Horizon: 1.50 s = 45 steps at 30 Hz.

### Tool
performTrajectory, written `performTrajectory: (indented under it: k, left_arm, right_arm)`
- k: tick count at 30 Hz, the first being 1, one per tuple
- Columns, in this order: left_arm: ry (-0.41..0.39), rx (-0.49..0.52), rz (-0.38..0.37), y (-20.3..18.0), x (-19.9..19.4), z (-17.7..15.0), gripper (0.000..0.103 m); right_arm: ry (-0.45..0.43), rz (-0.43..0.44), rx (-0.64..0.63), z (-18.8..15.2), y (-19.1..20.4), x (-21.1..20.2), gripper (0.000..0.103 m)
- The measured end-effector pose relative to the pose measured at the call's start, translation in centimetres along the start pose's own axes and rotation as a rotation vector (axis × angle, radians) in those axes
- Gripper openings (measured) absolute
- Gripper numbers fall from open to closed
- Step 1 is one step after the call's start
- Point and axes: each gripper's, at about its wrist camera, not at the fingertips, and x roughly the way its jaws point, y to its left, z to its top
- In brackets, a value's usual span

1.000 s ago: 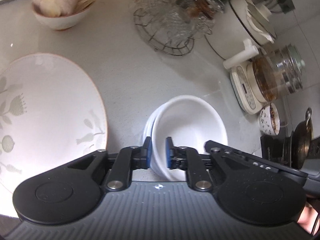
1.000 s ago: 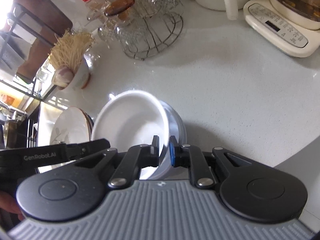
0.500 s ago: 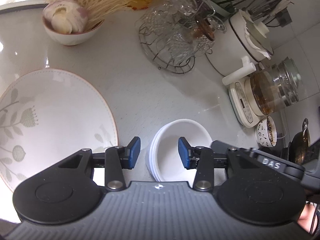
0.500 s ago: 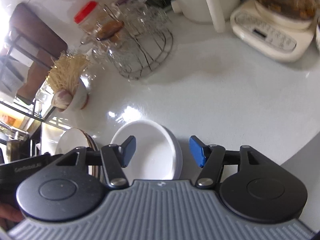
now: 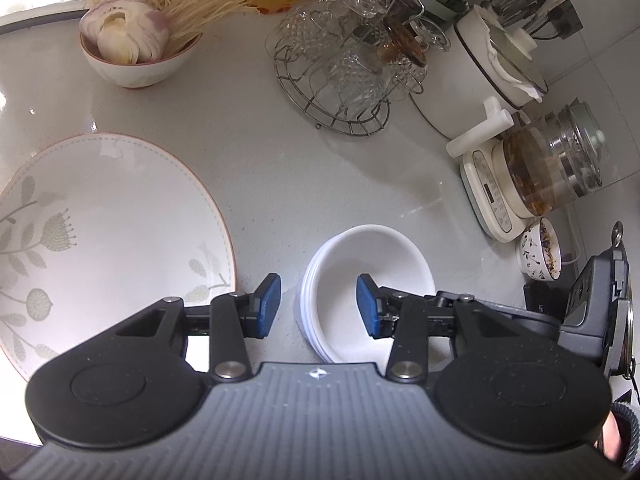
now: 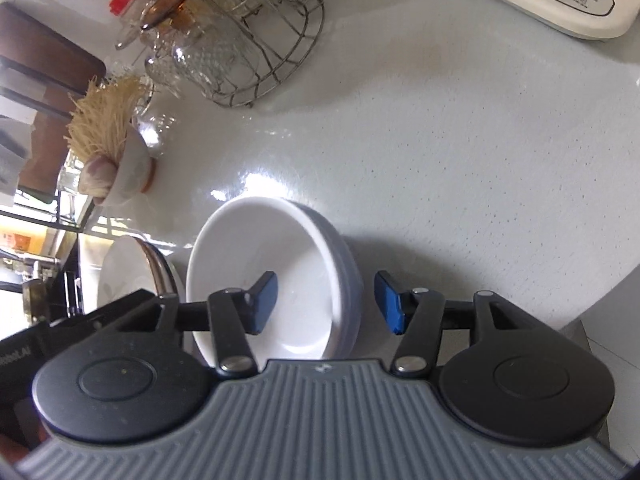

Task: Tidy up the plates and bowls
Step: 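Close both grippers on the rim of the nested bowl stack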

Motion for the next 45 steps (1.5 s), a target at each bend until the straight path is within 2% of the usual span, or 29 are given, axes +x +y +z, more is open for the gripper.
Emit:
performTrajectory:
  k: [10,12,18,21,33,41,45]
  left_arm:
    - [0.007,0.003,0.009,-0.1,0.5,0.1,0.049]
    - [0.01,0.008,0.012,-0.1,0.6,0.2,0.051]
    - [0.023,0.058,0.025,-0.5,1.3,0.9,0.056]
    - [0.025,0.077,0.032,-0.8,1.8,1.2,0.06]
    - [0.07,0.119,0.005,-2.7,4.2,1.0,0.061]
    - [0.118,0.122,-0.02,-3.7,6.6,1.1,0.061]
    - [0.13,0.154,0.017,-4.3,7.7,1.2,0.06]
  right_arm:
    - [0.053,0.019,0.041,0.0,-0.8,1.1,0.041]
    - [0.059,0.004,0.052,0.1,-1.0,1.3,0.03]
    - [0.057,0.021,0.087,0.2,-1.6,1.0,0.024]
    - [0.054,0.018,0.097,0.3,-2.0,0.7,0.024]
    - [-0.007,-0.011,0.168,0.4,-3.8,-0.6,0.024]
    - [-0.01,-0.004,0.193,0.3,-4.5,-0.8,0.024]
    - [-0.012,0.0,0.195,0.2,-4.8,-0.9,0.024]
